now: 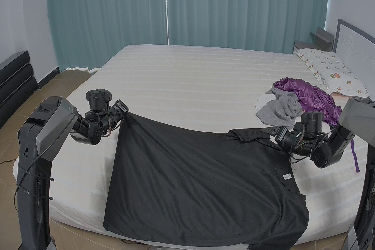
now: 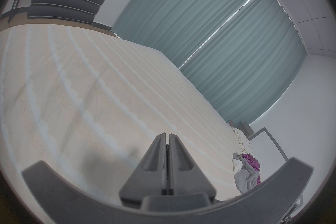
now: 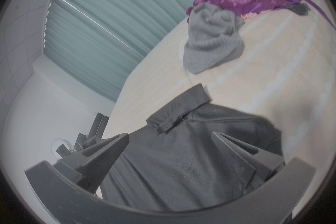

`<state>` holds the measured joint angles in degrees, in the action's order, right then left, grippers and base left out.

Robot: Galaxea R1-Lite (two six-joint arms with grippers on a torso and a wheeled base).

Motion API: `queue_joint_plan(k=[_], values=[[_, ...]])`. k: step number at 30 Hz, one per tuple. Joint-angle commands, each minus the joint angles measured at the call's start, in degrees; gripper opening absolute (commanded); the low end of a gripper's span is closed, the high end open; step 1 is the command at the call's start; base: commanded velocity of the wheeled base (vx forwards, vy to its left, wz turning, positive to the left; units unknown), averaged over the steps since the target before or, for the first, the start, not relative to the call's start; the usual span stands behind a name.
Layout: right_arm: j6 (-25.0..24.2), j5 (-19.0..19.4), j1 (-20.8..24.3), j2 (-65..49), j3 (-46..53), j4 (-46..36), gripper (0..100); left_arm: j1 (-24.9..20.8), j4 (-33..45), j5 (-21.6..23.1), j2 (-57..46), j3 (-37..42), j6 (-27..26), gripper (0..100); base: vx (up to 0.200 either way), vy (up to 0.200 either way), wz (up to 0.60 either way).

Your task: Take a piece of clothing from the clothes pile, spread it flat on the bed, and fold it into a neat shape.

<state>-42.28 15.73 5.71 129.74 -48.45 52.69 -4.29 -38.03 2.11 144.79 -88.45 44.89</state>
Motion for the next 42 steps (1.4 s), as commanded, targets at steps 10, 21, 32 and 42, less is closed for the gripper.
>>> queue_joint_plan(k=[10,21,32,42], values=[[-0.3,-1.8,7.0,11.5,-10.6,-4.1,100,-0.1,0.4,-0.1,1.2,-0.1,-0.1,0,0.000,0.000,0.00],[-0.4,-12.6,2.3,20.5,-24.3,-2.4,100,-0.1,0.3,-0.1,1.2,0.9,-0.1,0,0.000,0.000,0.00],[-0.2,-16.2,-3.8,22.5,-25.6,8.0,100,-0.2,0.3,-0.1,1.2,1.4,-0.1,0,0.000,0.000,0.00],[0.4,-8.3,-6.1,18.1,-20.3,10.0,100,-0.1,0.3,-0.2,1.2,1.4,-0.2,0,0.000,0.000,0.00]])
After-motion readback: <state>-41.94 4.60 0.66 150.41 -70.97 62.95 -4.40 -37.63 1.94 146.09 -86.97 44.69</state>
